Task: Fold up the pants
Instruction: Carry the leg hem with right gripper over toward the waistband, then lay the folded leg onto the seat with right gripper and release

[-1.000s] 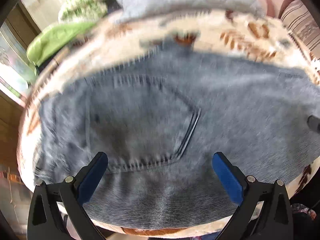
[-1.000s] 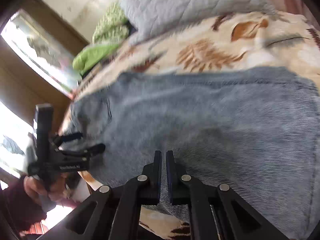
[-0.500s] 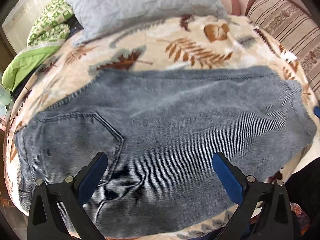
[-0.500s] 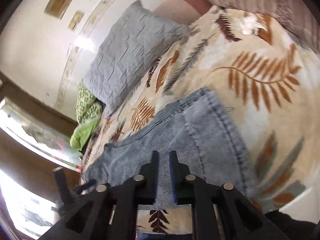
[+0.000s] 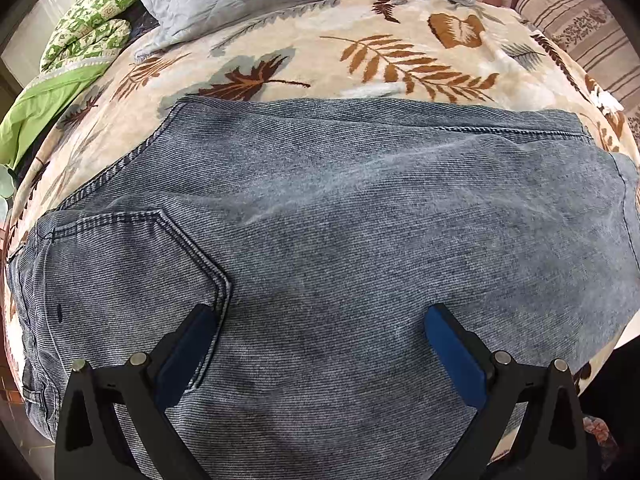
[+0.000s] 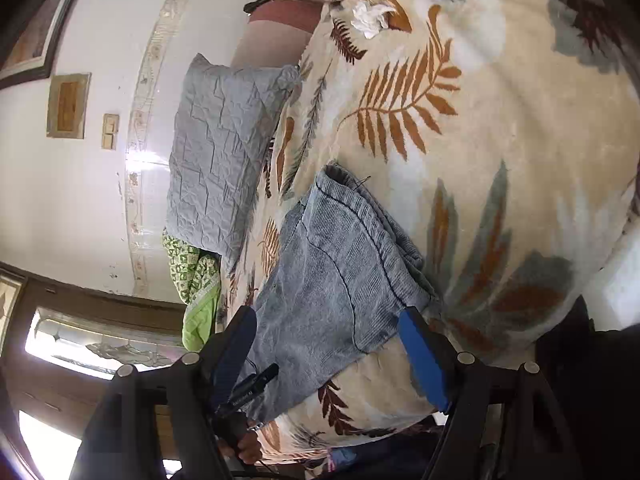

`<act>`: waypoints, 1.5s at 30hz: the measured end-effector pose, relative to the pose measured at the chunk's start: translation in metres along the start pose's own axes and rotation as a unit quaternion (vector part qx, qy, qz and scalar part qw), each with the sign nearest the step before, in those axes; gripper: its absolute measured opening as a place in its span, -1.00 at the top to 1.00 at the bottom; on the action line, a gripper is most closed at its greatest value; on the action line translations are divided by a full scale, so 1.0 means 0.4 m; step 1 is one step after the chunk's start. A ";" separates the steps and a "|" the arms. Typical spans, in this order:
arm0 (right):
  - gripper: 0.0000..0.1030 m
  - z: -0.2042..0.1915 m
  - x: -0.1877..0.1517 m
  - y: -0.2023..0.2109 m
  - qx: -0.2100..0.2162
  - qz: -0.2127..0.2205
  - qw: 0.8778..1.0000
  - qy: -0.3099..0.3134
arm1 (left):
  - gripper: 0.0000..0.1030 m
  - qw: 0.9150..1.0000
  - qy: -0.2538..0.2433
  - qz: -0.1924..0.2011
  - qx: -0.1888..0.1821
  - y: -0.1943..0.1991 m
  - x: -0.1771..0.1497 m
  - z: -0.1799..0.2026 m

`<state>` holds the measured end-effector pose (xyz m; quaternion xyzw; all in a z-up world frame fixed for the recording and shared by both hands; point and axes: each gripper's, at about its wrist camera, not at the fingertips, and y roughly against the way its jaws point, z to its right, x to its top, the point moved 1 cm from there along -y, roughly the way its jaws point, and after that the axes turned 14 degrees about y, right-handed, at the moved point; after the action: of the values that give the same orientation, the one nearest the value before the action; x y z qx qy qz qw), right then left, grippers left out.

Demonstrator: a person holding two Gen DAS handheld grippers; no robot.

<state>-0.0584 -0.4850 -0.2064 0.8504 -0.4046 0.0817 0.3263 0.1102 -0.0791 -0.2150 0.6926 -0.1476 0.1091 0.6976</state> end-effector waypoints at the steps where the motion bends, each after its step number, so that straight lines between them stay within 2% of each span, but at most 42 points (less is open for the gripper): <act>1: -0.49 0.005 -0.005 0.001 -0.004 -0.004 1.000 -0.003 | -1.00 1.000 0.000 0.001 0.002 -0.001 0.001 0.003; 4: -0.49 0.011 -0.009 -0.019 -0.014 -0.012 1.000 -0.004 | -1.00 1.000 0.002 0.002 0.004 -0.001 0.004 0.007; 7: -0.49 0.042 -0.016 -0.059 -0.050 -0.039 0.998 -0.015 | -1.00 1.000 0.001 0.002 0.001 0.000 0.005 0.007; 9: -0.48 0.058 -0.016 -0.088 -0.042 -0.038 0.998 -0.024 | -1.00 1.000 0.000 0.005 -0.001 0.000 0.006 0.006; 13: -0.48 0.065 0.013 -0.099 -0.029 0.001 0.999 -0.018 | -1.00 1.000 0.001 0.013 -0.001 0.003 -0.004 0.005; 16: -0.47 0.077 0.024 -0.120 -0.012 0.014 0.999 -0.030 | -1.00 1.000 0.002 0.018 -0.007 0.006 -0.010 0.001; 18: -0.34 0.077 0.022 -0.127 -0.003 0.021 0.999 -0.039 | -1.00 1.000 0.001 0.020 -0.011 0.007 -0.012 -0.003; 19: 0.01 0.074 0.022 -0.129 0.001 0.022 0.999 -0.038 | -1.00 1.000 0.002 0.021 -0.013 0.008 -0.013 -0.005; 20: 0.45 0.063 0.021 -0.140 0.000 0.016 0.999 -0.033 | -1.00 1.000 0.003 0.021 -0.017 0.011 -0.015 -0.009; 23: 0.54 0.013 0.002 -0.185 -0.039 -0.011 0.999 0.013 | -1.00 0.999 0.006 0.014 -0.030 0.019 -0.013 -0.020; 26: 0.61 -0.057 0.002 -0.185 -0.056 0.009 0.996 0.065 | -1.00 0.999 0.016 0.011 -0.050 0.038 -0.017 -0.046; 30: 0.66 -0.183 0.008 -0.183 -0.094 0.032 0.981 0.167 | -1.00 0.997 0.042 0.027 -0.061 0.076 -0.010 -0.103; 34: 0.66 -0.299 0.004 -0.212 -0.088 0.024 0.967 0.237 | -1.00 0.993 0.072 0.052 -0.072 0.126 0.012 -0.182; 40: 0.66 -0.478 -0.087 -0.359 -0.058 -0.041 0.945 0.319 | -1.00 0.988 0.112 0.074 -0.075 0.174 0.018 -0.299; 42: 0.66 -0.510 -0.140 -0.423 -0.046 -0.079 0.938 0.333 | -1.00 0.987 0.122 0.074 -0.078 0.174 0.017 -0.329; 45: 0.59 -0.520 -0.232 -0.532 -0.032 -0.165 0.928 0.332 | -1.00 0.987 0.127 0.067 -0.072 0.157 0.010 -0.354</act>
<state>0.0642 -0.1990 -0.1869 0.8183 -0.1294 0.2916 0.4782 0.0993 0.0633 -0.1545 0.6101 -0.1111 0.2314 0.7496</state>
